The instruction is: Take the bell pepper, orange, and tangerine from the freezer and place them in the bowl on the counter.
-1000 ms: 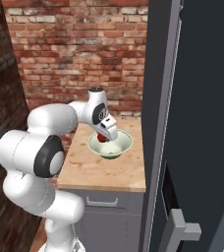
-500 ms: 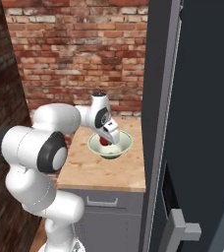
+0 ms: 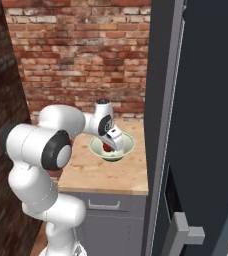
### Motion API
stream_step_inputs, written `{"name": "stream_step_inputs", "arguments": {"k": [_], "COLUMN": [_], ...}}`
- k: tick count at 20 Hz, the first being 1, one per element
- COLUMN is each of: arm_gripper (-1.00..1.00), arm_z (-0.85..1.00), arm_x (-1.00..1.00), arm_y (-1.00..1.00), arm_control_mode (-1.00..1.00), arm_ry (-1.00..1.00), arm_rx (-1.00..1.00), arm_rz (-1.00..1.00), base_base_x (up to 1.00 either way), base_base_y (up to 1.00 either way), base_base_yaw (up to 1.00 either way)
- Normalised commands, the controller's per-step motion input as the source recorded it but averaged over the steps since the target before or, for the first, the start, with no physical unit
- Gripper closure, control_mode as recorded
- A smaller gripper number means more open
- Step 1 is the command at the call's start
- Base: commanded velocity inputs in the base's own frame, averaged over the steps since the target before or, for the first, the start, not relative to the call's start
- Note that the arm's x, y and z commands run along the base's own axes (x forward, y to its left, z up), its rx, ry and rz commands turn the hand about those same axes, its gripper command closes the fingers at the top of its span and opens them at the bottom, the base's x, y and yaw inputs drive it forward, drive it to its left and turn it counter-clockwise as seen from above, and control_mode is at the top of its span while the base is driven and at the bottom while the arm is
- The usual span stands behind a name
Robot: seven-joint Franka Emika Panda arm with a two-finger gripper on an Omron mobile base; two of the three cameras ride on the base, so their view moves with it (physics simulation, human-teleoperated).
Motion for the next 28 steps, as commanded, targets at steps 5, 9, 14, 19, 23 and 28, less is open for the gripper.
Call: {"name": "stream_step_inputs", "arguments": {"k": [5, 9, 14, 19, 23, 28], "arm_gripper": [1.00, 1.00, -1.00, -1.00, -1.00, -1.00], "arm_z": [-0.19, -0.09, -0.01, 0.00, 0.01, 0.61], "arm_x": [0.11, 0.09, 0.03, 0.00, 0.00, 0.00], "arm_y": [-0.01, -0.01, 0.00, 0.00, 0.00, 0.00], "arm_control_mode": [-1.00, -1.00, -1.00, -1.00, -1.00, -1.00], "arm_ry": [0.00, 0.00, 0.00, 0.00, 0.00, 0.00], "arm_rx": [0.00, 0.00, 0.00, 0.00, 0.00, 0.00], "arm_rz": [0.00, 0.00, 0.00, 0.00, 0.00, 0.00], "base_base_x": [0.00, 0.00, 0.00, 0.00, 0.00, 0.00], "base_base_y": [0.00, 0.00, 0.00, 0.00, 0.00, 0.00], "base_base_yaw": [0.00, 0.00, 0.00, 0.00, 0.00, 0.00]}}
